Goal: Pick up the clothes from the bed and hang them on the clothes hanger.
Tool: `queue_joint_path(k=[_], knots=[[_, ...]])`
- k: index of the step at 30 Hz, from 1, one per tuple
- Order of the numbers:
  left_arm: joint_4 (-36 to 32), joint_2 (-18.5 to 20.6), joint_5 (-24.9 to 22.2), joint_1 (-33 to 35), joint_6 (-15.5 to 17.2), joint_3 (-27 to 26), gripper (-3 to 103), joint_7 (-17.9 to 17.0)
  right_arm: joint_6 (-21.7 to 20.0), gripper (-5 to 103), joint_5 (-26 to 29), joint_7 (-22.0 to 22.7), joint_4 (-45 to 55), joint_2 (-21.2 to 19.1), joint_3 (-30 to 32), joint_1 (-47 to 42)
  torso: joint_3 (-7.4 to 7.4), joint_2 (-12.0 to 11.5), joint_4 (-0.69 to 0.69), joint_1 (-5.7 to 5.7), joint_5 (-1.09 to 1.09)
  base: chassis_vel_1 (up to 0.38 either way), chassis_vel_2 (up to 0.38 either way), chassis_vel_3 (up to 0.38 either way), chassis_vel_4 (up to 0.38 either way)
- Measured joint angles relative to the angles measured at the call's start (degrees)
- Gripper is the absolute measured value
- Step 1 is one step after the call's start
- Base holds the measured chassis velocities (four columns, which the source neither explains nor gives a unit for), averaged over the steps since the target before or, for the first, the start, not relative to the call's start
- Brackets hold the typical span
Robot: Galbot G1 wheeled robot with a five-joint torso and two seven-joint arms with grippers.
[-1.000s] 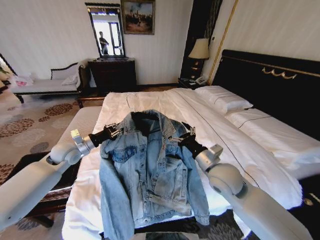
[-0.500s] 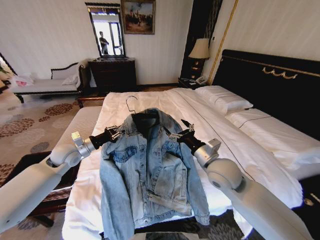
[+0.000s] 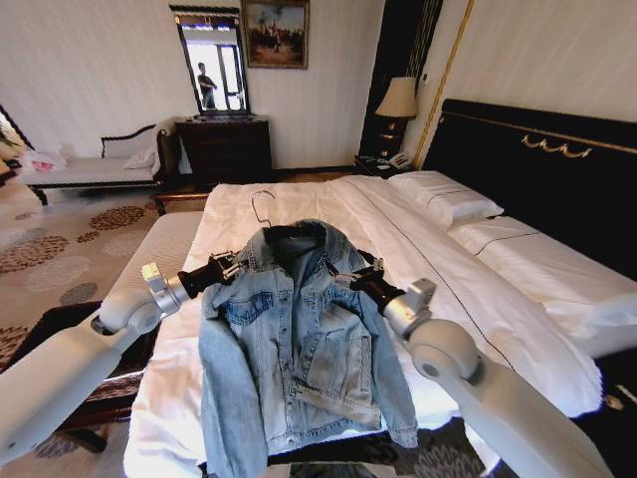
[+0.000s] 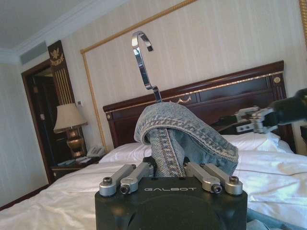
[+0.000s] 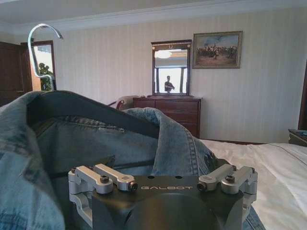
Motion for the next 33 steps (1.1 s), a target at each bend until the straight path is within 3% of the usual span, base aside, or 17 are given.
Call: queue_joint_path(k=[14, 21, 23, 25, 26, 28, 30, 32, 33], knots=[[-0.72, 0.81, -0.35, -1.17, 0.15, 1.70, 19, -0.02, -1.79, 100, -3.24, -0.13, -6.40, 3.28, -6.51, 6.96, 0.00, 0.00, 0.00, 0.00, -0.01, 0.000, 0.000, 0.000, 0.000], [-1.08, 1.28, -0.74, -1.67, 0.30, 1.95, 19, -0.16, -3.46, 101, -5.16, 2.01, -9.61, 4.60, -9.65, 10.17, 0.00, 0.00, 0.00, 0.00, -0.01, 0.000, 0.000, 0.000, 0.000], [-1.27, 1.40, -0.80, -1.38, 0.30, 1.65, 19, -0.17, -4.13, 85, -5.23, 2.67, -9.77, 4.61, -9.67, 10.15, 0.00, 0.00, 0.00, 0.00, 0.00, 0.000, 0.000, 0.000, 0.000], [-1.31, 1.41, -0.81, -1.31, 0.30, 1.56, 19, -0.16, -4.25, 85, -5.26, 2.80, -9.77, 4.58, -9.64, 10.10, 0.00, 0.00, 0.00, 0.00, 0.00, 0.000, 0.000, 0.000, 0.000], [-1.37, 1.42, -0.82, -1.19, 0.30, 1.46, 19, -0.14, -4.45, 74, -5.28, 3.05, -9.73, 4.49, -9.50, 9.87, 0.00, 0.00, 0.00, 0.00, 0.00, 0.000, 0.000, 0.000, 0.000], [-1.54, 1.42, -0.82, -1.12, 0.30, 1.39, 19, -0.11, -4.57, 63, -5.44, 3.48, -9.66, 4.27, -9.20, 9.51, 0.00, 0.00, -0.01, 0.00, 0.00, 0.000, 0.000, 0.000, 0.000], [-1.64, 1.41, -0.83, -1.10, 0.30, 1.37, 19, -0.11, -4.57, 63, -5.52, 3.58, -9.71, 4.23, -9.11, 9.46, 0.00, 0.00, -0.01, 0.00, -0.01, 0.000, 0.000, 0.000, 0.000], [-1.87, 1.40, -0.84, -1.02, 0.30, 1.35, 19, -0.10, -4.53, 52, -5.54, 3.85, -9.83, 4.20, -8.93, 9.45, 0.00, 0.00, 0.00, 0.00, 0.00, 0.000, 0.000, 0.000, 0.000], [-1.97, 1.39, -0.84, -0.96, 0.30, 1.32, 19, -0.10, -4.43, 52, -5.47, 3.95, -9.83, 4.20, -8.87, 9.47, 0.00, 0.00, -0.01, 0.00, 0.00, 0.000, 0.000, 0.000, 0.000]])
